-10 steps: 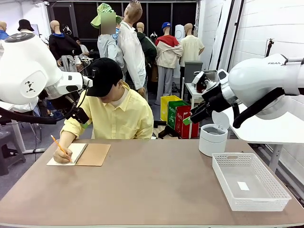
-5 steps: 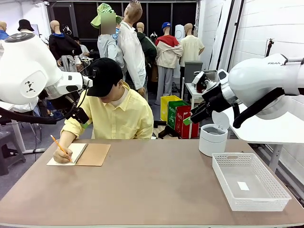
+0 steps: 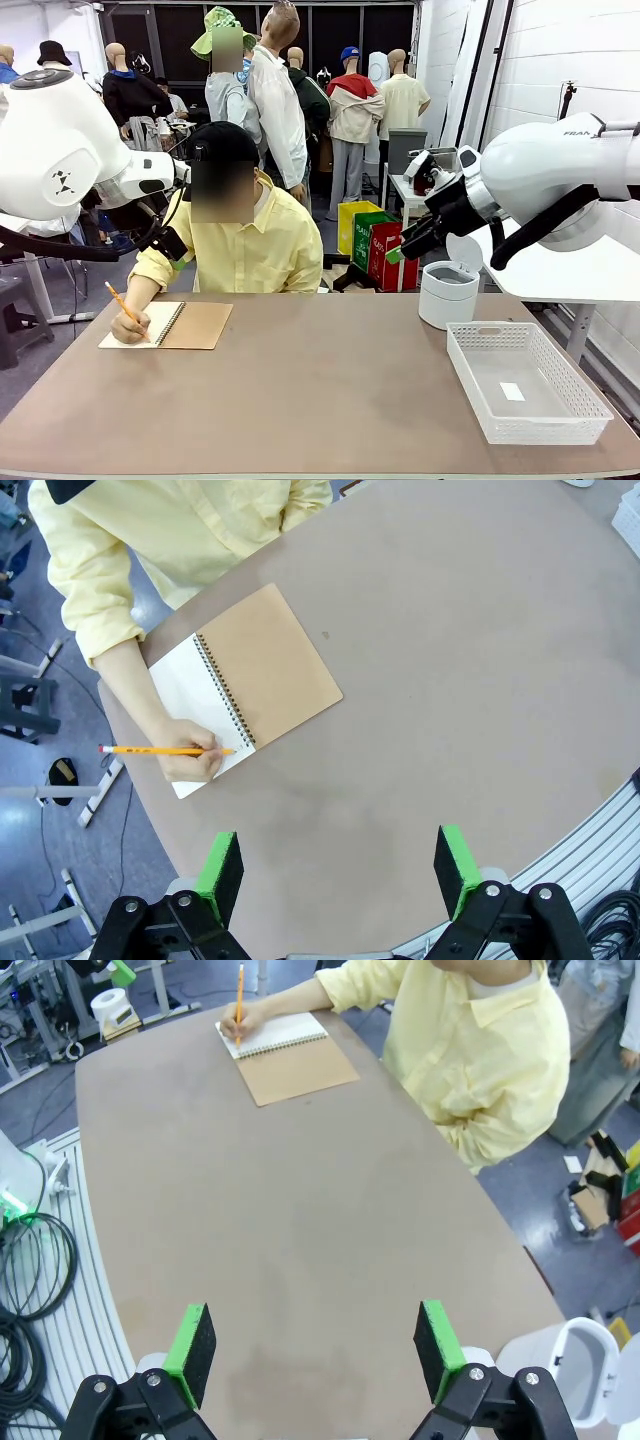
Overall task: Sort the paper based on its condition.
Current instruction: If a person hands you a paper, place it in the Organizing basket , and if it's crumpled, put it in the Trash can.
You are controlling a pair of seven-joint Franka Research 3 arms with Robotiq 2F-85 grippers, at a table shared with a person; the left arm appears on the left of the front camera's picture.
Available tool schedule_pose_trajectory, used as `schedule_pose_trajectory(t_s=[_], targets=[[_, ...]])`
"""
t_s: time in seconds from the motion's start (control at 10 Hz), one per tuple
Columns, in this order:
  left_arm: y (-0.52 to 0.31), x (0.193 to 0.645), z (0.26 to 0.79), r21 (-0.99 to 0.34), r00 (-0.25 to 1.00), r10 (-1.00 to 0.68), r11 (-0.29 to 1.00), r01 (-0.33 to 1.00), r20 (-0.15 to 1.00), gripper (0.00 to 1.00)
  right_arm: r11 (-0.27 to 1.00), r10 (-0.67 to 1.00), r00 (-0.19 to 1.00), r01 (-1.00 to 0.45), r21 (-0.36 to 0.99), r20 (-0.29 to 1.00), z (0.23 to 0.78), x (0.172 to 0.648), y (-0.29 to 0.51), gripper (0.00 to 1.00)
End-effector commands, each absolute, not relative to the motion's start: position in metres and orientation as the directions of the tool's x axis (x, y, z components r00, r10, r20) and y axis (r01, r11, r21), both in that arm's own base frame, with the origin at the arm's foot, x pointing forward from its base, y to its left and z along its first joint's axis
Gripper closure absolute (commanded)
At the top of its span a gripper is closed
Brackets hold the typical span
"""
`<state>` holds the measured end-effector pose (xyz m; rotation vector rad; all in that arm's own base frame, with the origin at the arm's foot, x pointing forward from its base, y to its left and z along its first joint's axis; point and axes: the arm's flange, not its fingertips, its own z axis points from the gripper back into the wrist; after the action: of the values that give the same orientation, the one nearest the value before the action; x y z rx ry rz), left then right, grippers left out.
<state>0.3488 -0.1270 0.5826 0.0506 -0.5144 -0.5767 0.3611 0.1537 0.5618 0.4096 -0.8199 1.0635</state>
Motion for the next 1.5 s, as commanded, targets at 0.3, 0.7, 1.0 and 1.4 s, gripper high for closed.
schedule_pose_trajectory(t_s=[0.3, 0.7, 1.0, 1.4], targets=[[-0.1264, 0.3485, 0.5831, 0.187, 0.711, -0.535, 0.839, 0.511, 0.456, 0.0, 0.443, 0.597, 0.239, -0.894, -0.067, 0.766, 0.5599, 0.3628, 0.1542, 0.0], [-0.1264, 0.3485, 0.5831, 0.187, 0.711, -0.535, 0.839, 0.511, 0.456, 0.0, 0.443, 0.597, 0.239, -0.894, -0.067, 0.766, 0.5599, 0.3628, 0.1542, 0.0], [-0.1264, 0.3485, 0.5831, 0.187, 0.711, -0.535, 0.839, 0.511, 0.456, 0.0, 0.443, 0.597, 0.239, -0.894, -0.067, 0.766, 0.5599, 0.3628, 0.1542, 0.0], [-0.1264, 0.3485, 0.5831, 0.187, 0.711, -0.535, 0.839, 0.511, 0.456, 0.0, 0.443, 0.597, 0.239, -0.894, -0.067, 0.766, 0.5599, 0.3628, 0.1542, 0.0]])
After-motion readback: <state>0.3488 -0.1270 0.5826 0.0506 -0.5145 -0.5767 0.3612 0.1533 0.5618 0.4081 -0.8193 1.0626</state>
